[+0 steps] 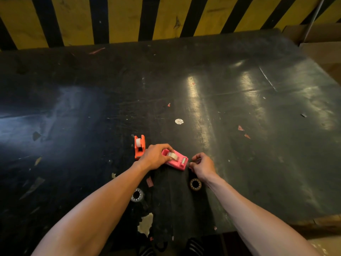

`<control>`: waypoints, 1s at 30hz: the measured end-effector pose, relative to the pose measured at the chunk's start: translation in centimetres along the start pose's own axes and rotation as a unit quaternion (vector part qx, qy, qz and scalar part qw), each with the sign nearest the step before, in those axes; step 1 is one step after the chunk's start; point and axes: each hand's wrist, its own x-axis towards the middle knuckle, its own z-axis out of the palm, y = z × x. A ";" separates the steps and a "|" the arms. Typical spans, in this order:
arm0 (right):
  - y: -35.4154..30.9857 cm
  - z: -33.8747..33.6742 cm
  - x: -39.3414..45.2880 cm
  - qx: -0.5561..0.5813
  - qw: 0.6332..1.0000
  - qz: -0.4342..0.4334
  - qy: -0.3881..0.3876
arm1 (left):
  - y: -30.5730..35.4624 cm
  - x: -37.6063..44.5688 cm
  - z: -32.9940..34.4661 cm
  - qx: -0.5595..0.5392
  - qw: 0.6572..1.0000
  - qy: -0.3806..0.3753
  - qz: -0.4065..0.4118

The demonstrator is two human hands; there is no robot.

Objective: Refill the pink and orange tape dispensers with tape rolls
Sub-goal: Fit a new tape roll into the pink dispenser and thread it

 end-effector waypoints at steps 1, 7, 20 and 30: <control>-0.1 0.2 0.0 -0.008 1.000 -0.006 0.001 | 0.0 0.1 0.0 -0.003 1.000 0.000 -0.002; -0.1 0.9 0.0 -0.022 0.999 -0.028 0.019 | 0.0 0.6 0.1 -0.011 1.000 0.002 -0.015; 0.0 1.0 -0.2 -0.038 0.998 -0.047 0.020 | -0.3 0.6 0.2 -0.023 1.000 0.006 -0.015; 0.0 0.9 0.2 -0.057 0.997 -0.048 0.009 | -0.2 0.4 0.0 -0.021 1.000 -0.006 -0.010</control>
